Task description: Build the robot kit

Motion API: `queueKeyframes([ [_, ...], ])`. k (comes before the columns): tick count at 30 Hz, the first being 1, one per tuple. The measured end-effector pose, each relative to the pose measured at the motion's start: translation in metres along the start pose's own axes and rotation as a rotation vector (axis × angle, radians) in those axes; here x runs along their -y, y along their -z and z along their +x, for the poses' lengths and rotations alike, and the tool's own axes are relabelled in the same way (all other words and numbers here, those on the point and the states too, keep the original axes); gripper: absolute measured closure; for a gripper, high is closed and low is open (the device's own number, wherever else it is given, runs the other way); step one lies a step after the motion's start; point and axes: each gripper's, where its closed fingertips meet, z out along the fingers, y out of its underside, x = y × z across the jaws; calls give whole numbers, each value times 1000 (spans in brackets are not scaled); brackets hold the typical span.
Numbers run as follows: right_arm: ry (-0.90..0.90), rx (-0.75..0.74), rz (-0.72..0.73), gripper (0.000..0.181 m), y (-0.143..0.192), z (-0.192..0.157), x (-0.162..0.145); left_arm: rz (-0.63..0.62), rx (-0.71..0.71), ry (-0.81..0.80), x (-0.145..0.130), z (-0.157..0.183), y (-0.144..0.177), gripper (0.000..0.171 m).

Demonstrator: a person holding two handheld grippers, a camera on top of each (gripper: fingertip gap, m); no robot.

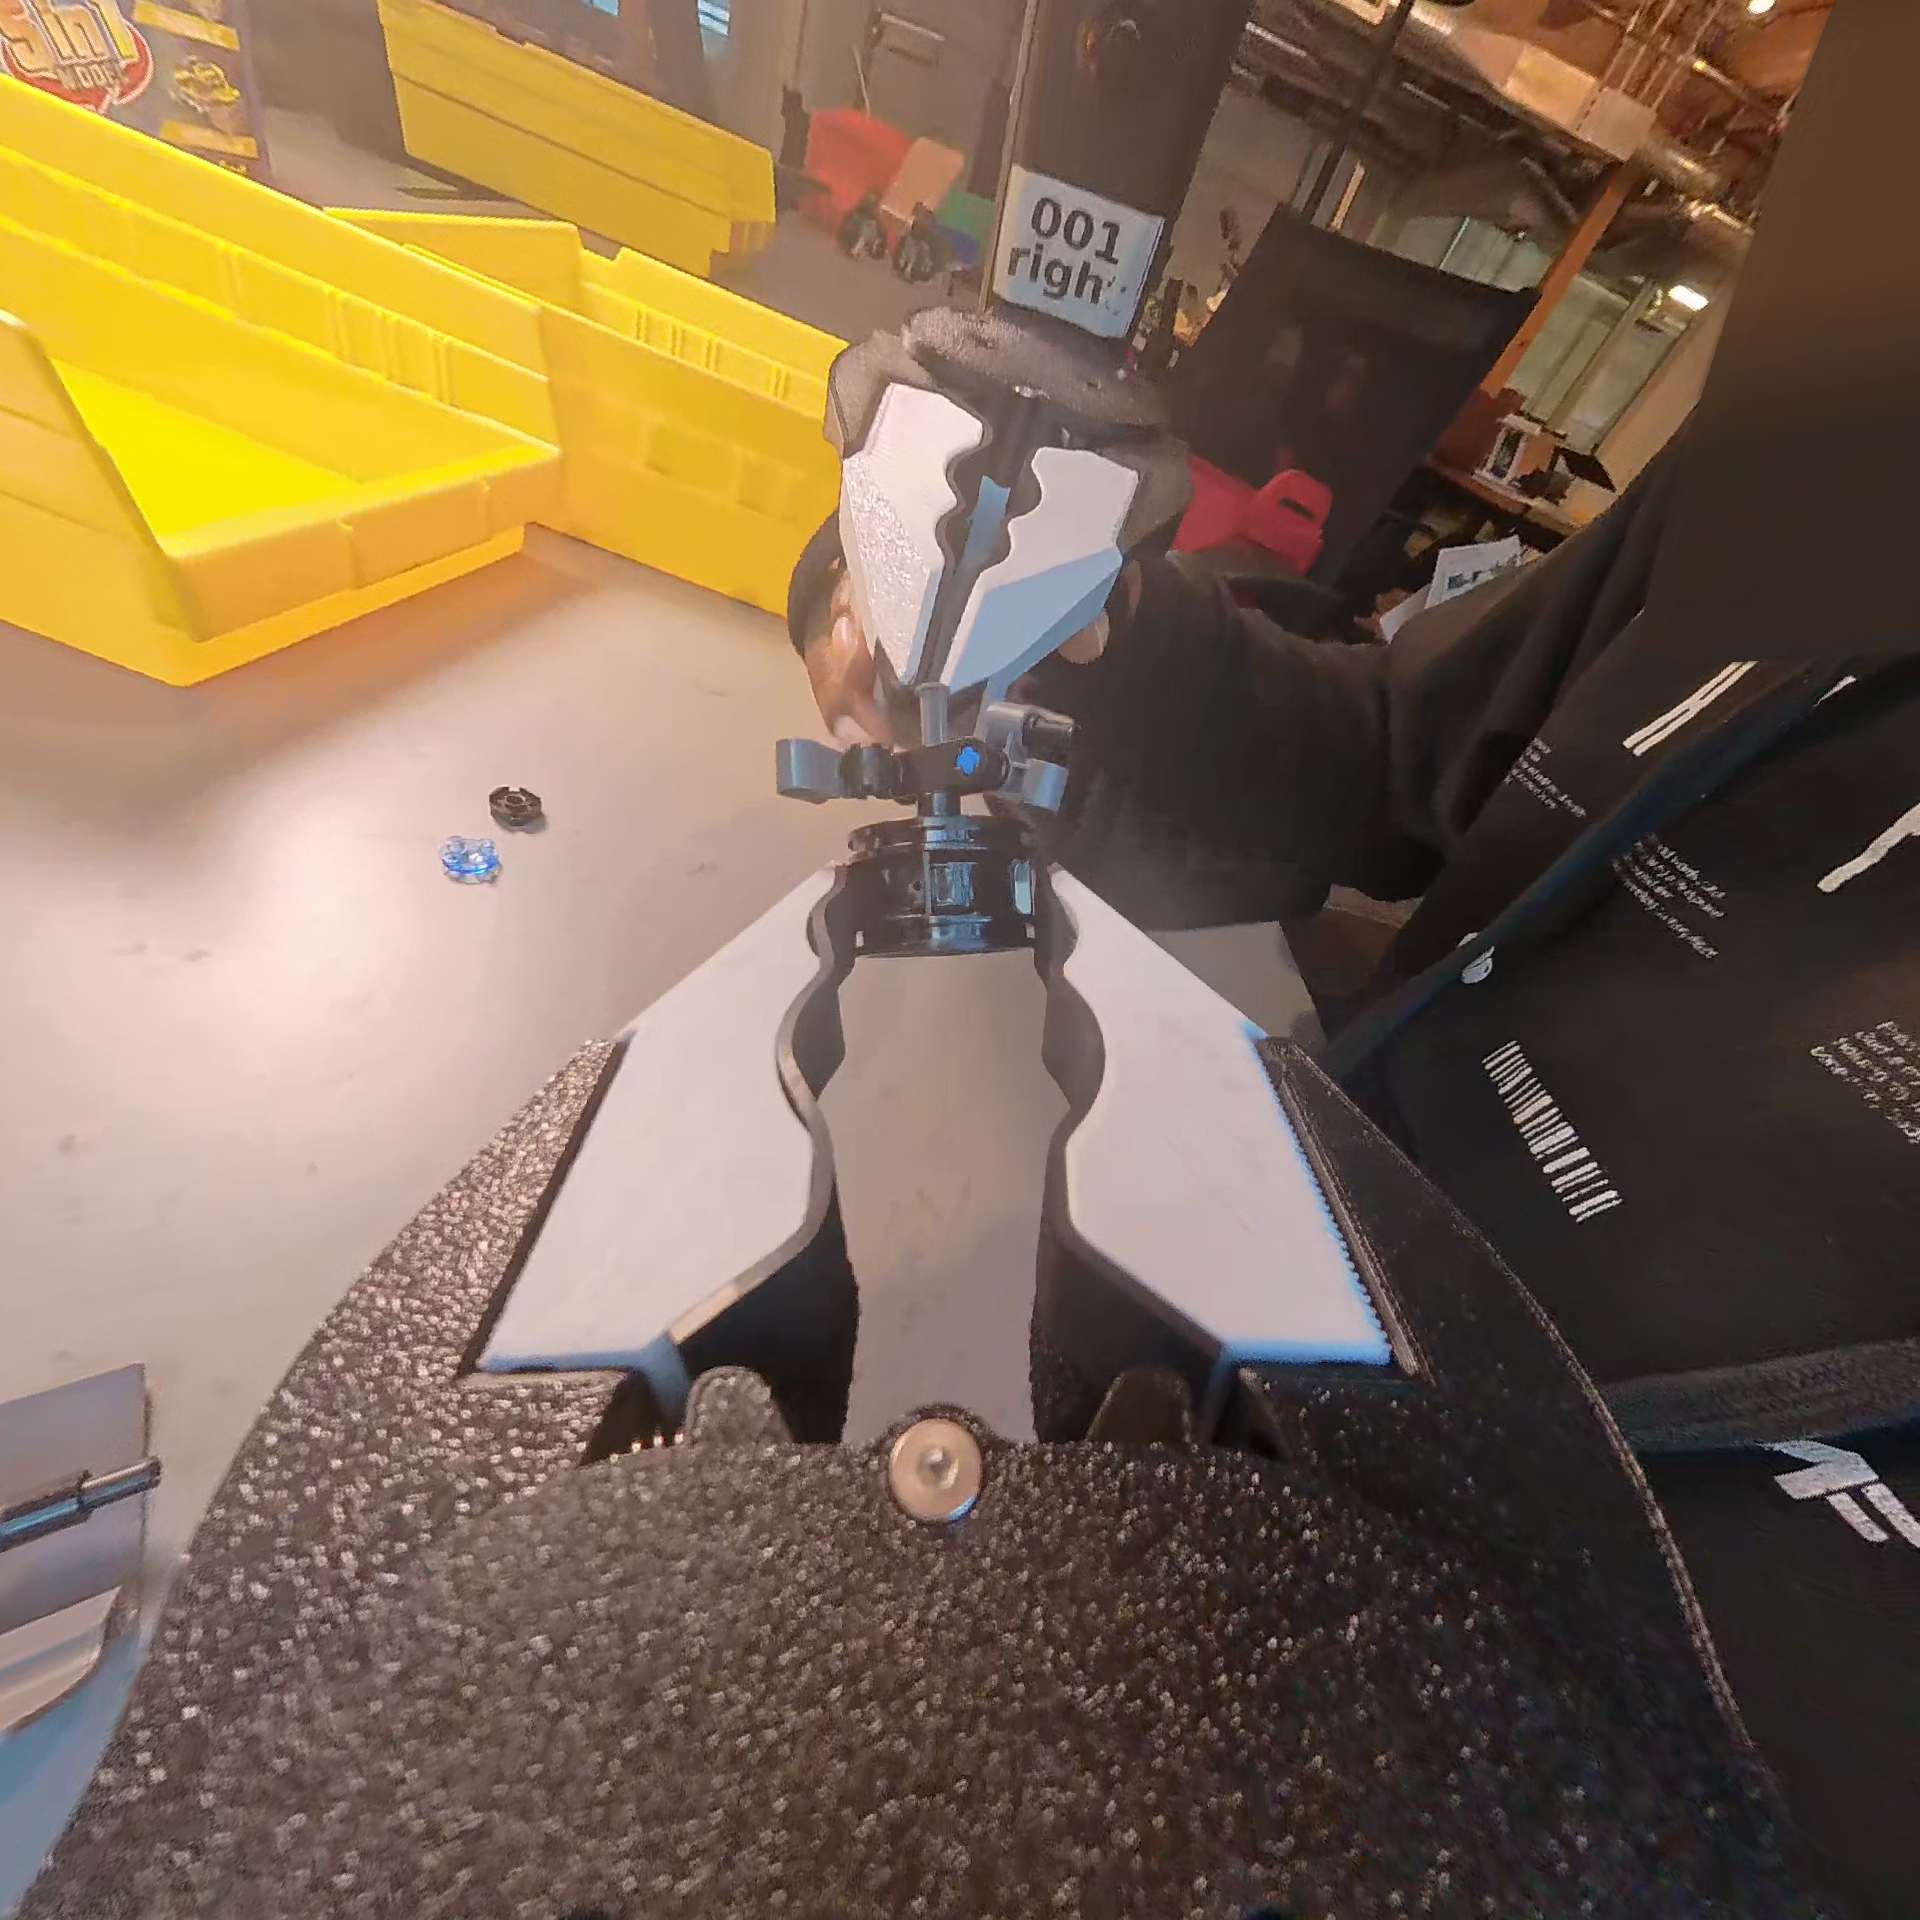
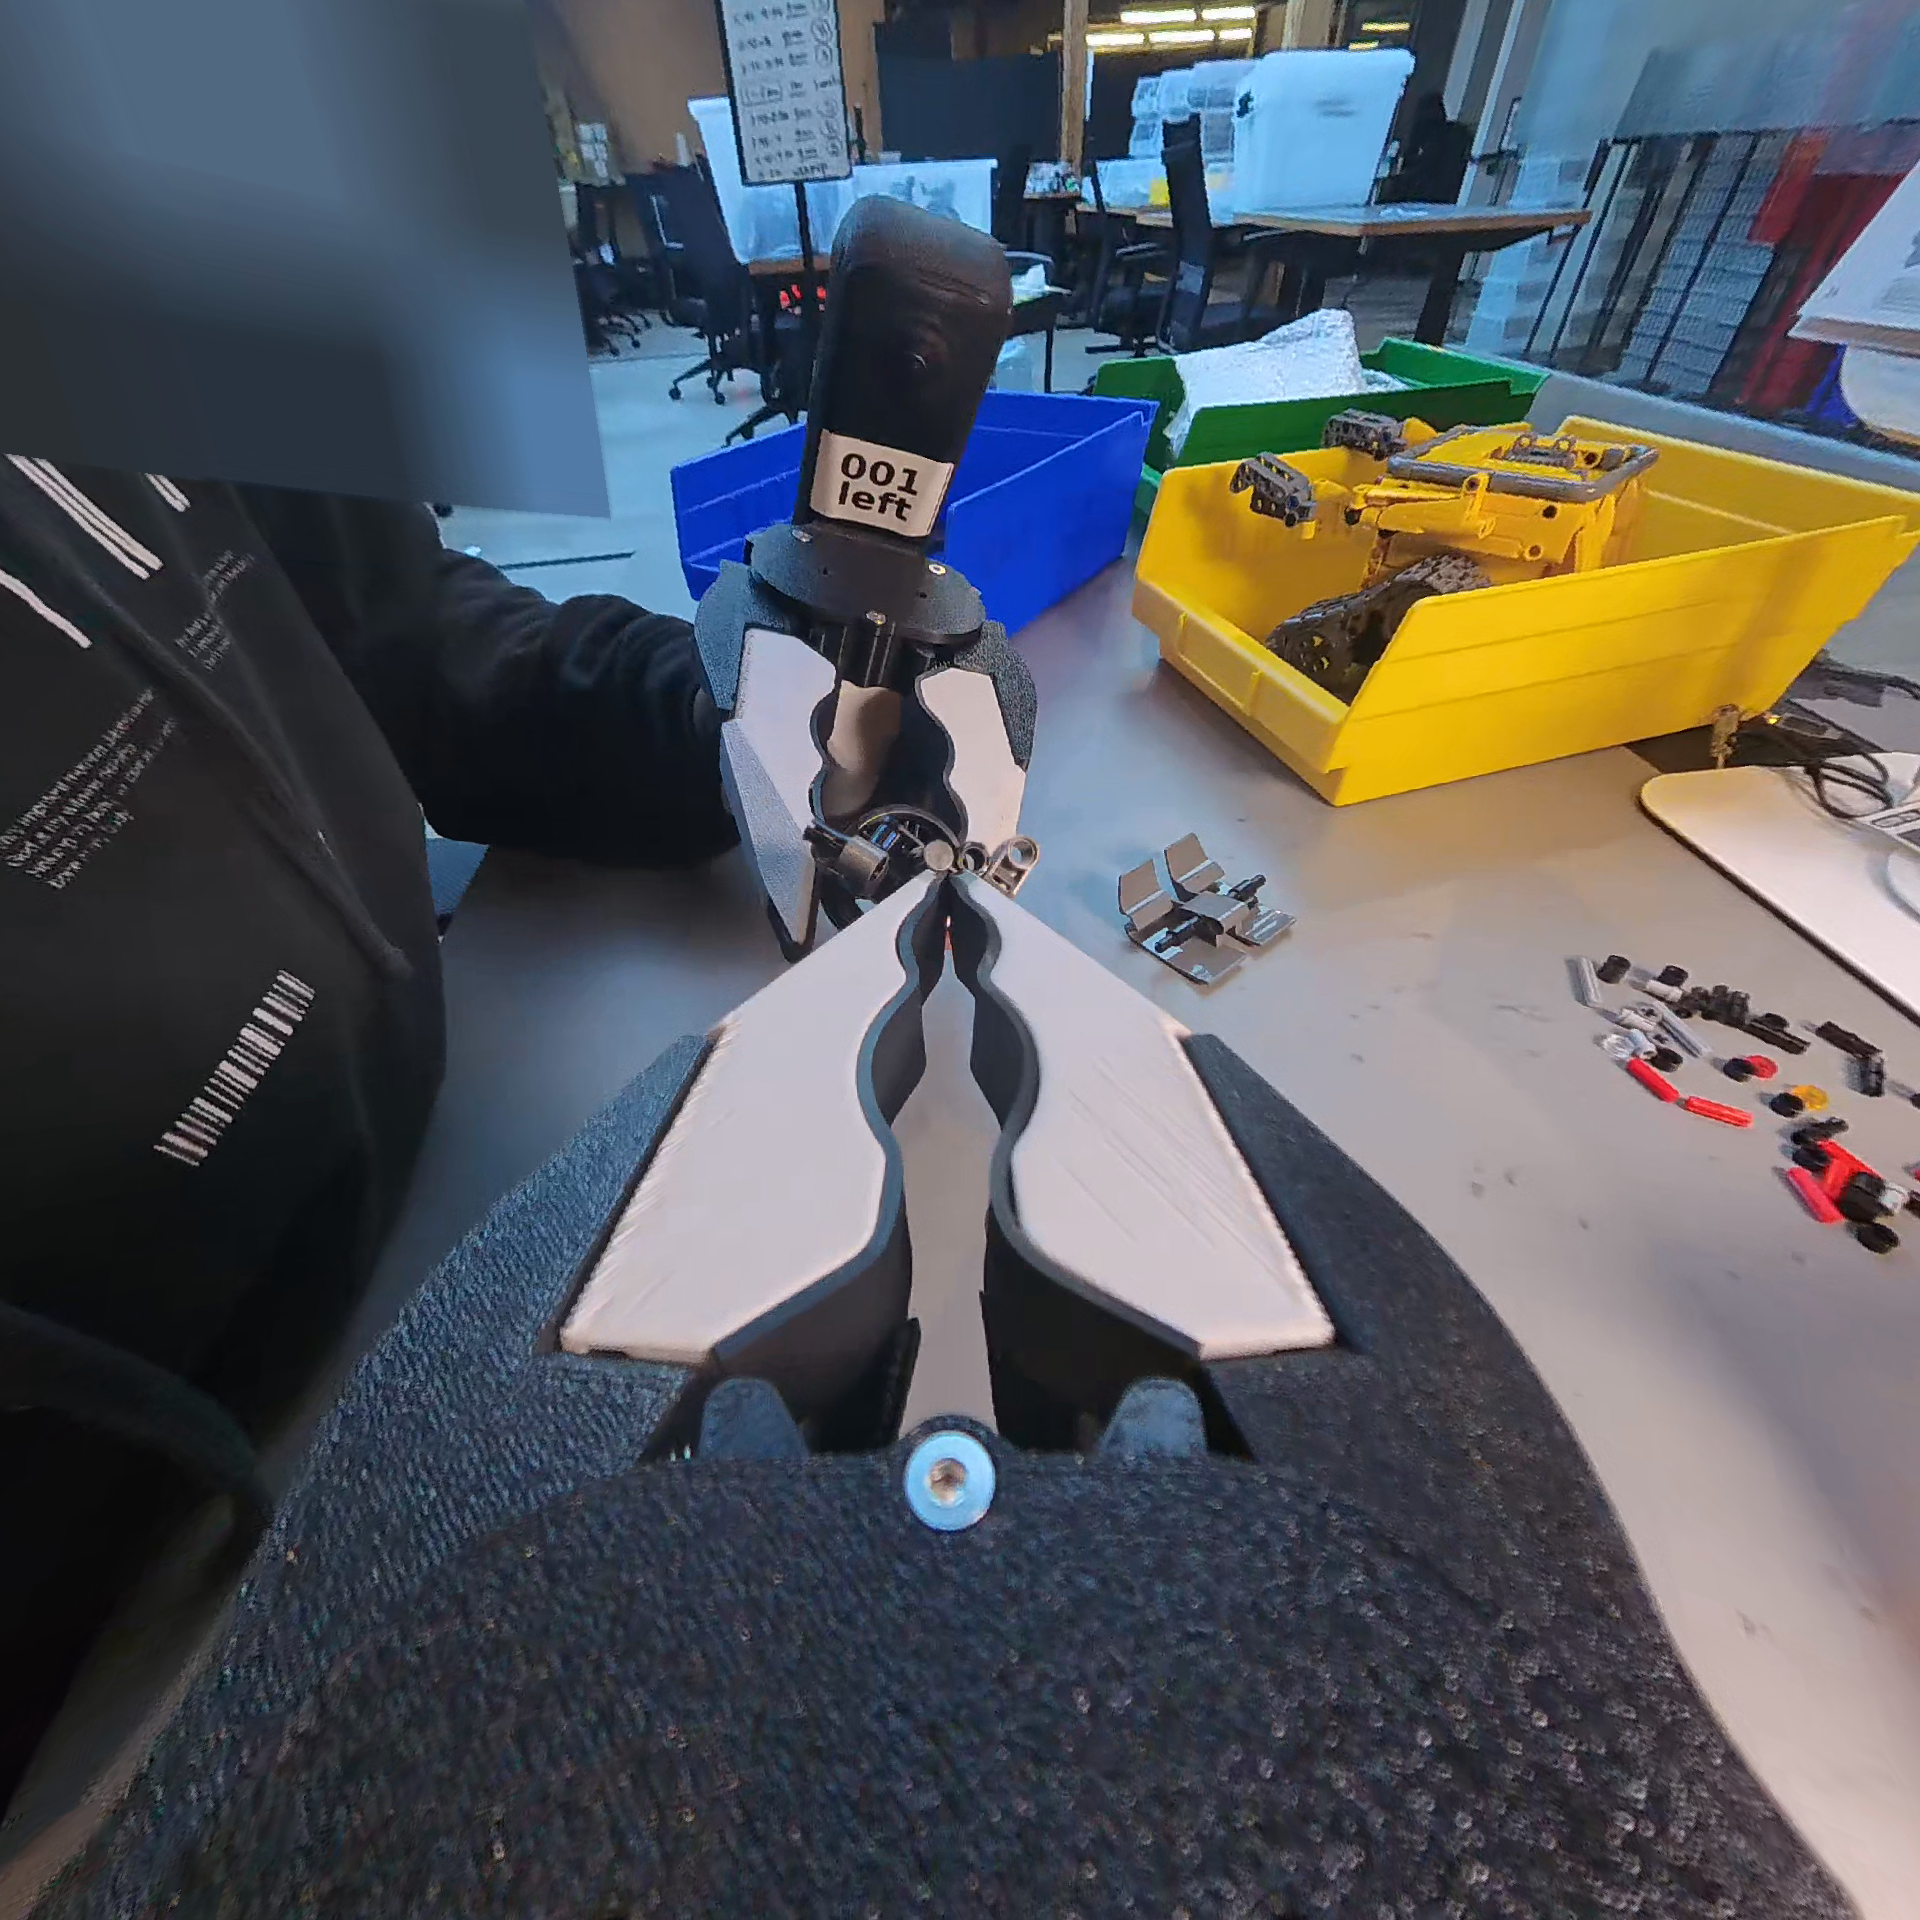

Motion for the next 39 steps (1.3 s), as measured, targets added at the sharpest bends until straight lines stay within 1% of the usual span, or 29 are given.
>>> queueKeyframes([
  [3, -8, 16, -1, 181, 2, -1, 0, -47, 26, -31, -7, -3, 0, 138],
  [5, 0, 32, -42, 181, -1, -4, -8, -68, 39, -46, -11, -4, 0, 138],
  [8, -14, 51, -61, 181, -4, -6, -14, -116, 72, -93, -18, -6, 0, 138],
  [11, -40, 90, -71, 181, -4, -10, -18, -154, 83, -143, -22, -5, 1, 138],
  [13, -57, 130, -89, 181, -5, -15, -23, -199, 80, -173, -30, -3, 0, 138],
  [17, -83, 163, -160, 181, -7, -18, -41, -265, 88, -195, -45, -5, 0, 139],
  [20, -96, 155, -218, 181, -9, -17, -61, -316, 113, -213, -57, -10, 0, 139],
  [22, -148, 178, -154, 181, -11, -18, -55, -331, 115, -215, -61, -11, -2, 139],
  [24, -140, 181, -164, 181, -14, -18, -57, -363, 124, -227, -69, -14, -4, 139],
  [26, -162, 193, -145, 181, -15, -19, -55, -373, 128, -235, -70, -15, -4, 140],
  [36, -163, 167, -218, 181, -19, -15, -74, -457, 175, -261, -83, -24, -2, 141],
  [39, -168, 167, -219, 181, -20, -15, -74, -468, 180, -265, -85, -24, -2, 141],
])
